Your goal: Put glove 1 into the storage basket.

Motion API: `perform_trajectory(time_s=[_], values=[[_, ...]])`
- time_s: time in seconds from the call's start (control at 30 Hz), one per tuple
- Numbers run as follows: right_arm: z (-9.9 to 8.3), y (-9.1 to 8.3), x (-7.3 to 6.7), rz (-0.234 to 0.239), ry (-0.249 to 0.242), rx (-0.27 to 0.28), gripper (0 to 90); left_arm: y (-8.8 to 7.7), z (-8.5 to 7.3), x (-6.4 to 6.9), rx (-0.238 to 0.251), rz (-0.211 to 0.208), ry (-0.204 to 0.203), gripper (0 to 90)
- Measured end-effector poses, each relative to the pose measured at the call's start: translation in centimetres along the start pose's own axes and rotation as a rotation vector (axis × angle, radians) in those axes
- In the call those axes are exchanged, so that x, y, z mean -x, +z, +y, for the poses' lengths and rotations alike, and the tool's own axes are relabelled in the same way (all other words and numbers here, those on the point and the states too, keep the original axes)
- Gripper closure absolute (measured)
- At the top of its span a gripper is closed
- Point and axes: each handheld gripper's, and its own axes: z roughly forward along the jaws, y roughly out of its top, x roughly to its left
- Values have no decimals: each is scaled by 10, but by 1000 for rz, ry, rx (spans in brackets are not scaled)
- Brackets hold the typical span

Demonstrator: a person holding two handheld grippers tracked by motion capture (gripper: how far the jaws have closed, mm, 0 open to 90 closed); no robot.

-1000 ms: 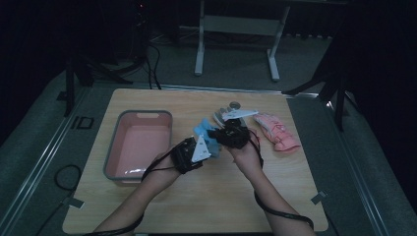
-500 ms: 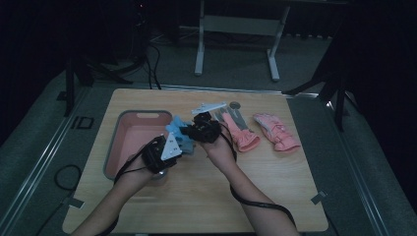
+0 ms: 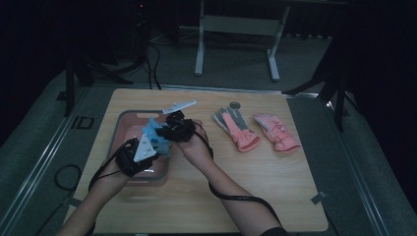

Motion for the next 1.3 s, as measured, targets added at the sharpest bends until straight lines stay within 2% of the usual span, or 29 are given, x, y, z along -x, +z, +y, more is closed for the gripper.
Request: perform_trajectory(time_s=[0.07,0.13,0.27,0.47,0.5,0.6,0.73,0.8,0.9,1.03,1.13,1.3], values=[[2,4,-2,6,-3,-4,834,-1,-4,-2,-3,3,-6,790],[5,16,-7,16,-9,-10,834,1,-14,-8,-16,3,-22,790],[5,27,-7,21,-8,-22,834,8,-20,-14,-39,-10,-40,790],[-1,47,1,5,-3,-69,834,31,-27,-21,-80,-51,-49,788],[-3,51,4,-1,1,-77,834,35,-29,-23,-84,-65,-71,788],[-8,59,11,-5,18,-105,833,44,-31,-25,-101,-90,-95,788],[-14,65,18,-15,28,-136,832,48,-29,-24,-126,-94,-92,787],[-15,69,20,-3,45,-151,831,52,-28,-24,-161,-110,-92,786],[-19,76,21,-9,42,-181,830,57,-27,-24,-210,-123,-79,784],[-17,77,22,-10,43,-190,819,61,-24,-26,-224,-119,-70,781],[-16,79,24,-21,35,-191,772,63,-24,-27,-229,-120,-81,777],[-16,80,25,-28,36,-188,569,68,-23,-30,-261,-137,-99,770]])
